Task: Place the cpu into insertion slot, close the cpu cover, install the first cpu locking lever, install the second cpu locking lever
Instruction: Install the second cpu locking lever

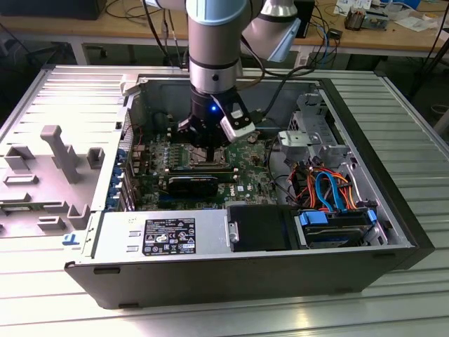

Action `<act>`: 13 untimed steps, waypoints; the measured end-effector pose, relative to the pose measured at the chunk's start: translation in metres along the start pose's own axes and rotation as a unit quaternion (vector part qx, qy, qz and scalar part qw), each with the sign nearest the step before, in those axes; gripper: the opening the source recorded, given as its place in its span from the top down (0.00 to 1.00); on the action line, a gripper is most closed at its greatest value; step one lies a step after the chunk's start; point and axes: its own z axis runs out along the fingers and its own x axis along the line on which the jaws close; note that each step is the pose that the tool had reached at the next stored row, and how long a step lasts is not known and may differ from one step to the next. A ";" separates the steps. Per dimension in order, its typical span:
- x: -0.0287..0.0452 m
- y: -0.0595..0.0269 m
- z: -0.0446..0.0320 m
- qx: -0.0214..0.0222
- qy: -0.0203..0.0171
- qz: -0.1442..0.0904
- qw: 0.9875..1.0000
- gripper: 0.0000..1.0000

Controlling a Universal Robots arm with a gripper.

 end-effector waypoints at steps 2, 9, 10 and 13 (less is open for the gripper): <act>0.0016 -0.0001 0.0002 0.000 0.000 -0.010 1.000 0.89; 0.0114 -0.0006 0.0026 0.000 0.000 -0.023 1.000 0.89; 0.0114 -0.0007 0.0026 0.000 0.000 -0.025 1.000 0.89; 0.0114 -0.0007 0.0026 0.000 0.000 -0.025 1.000 0.89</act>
